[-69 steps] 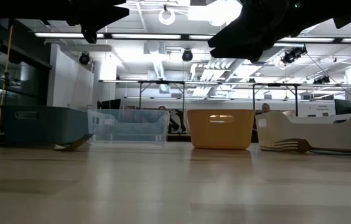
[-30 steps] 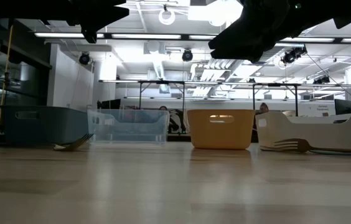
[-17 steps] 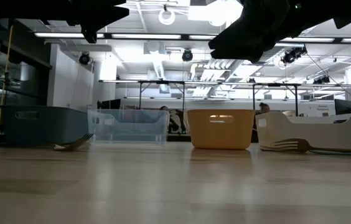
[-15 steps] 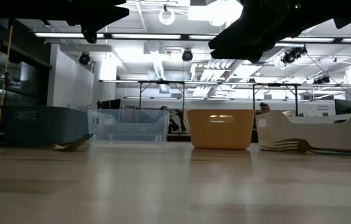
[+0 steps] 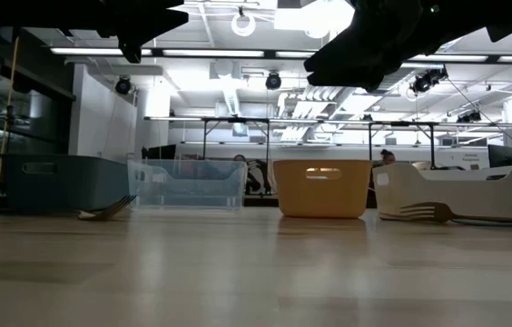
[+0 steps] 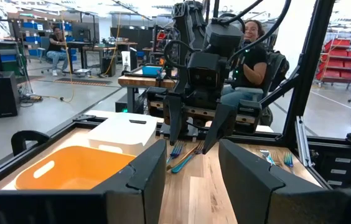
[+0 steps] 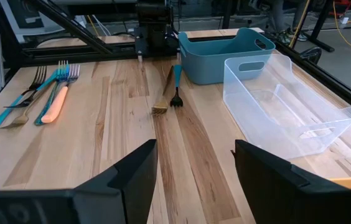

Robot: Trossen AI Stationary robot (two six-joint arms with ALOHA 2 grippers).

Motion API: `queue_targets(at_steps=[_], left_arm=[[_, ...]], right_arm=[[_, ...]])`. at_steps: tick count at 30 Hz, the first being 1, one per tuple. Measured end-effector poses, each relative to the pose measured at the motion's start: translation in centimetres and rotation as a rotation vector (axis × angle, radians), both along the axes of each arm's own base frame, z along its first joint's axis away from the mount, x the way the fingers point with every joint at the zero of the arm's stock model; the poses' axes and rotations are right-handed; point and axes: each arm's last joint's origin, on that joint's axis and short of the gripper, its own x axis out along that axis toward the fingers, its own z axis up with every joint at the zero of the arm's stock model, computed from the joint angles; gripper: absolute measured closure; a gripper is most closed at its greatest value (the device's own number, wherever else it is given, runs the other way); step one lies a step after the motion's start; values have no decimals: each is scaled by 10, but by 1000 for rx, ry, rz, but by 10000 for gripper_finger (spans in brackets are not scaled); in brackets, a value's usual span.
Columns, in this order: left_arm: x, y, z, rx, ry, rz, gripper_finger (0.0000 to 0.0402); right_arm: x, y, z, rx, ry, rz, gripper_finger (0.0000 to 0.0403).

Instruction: Sort silverware by color (type)

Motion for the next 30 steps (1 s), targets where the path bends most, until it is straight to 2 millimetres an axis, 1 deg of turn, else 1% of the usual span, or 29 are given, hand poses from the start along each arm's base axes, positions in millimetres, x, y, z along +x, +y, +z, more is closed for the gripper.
queue_targets(at_steps=[7, 30], left_arm=[[0, 0, 0, 0, 0, 0, 263], [0, 0, 0, 15, 1, 1, 263]], right_arm=[[-1, 0, -2, -4, 23, -1, 195], [-1, 0, -2, 1, 22, -3, 195]])
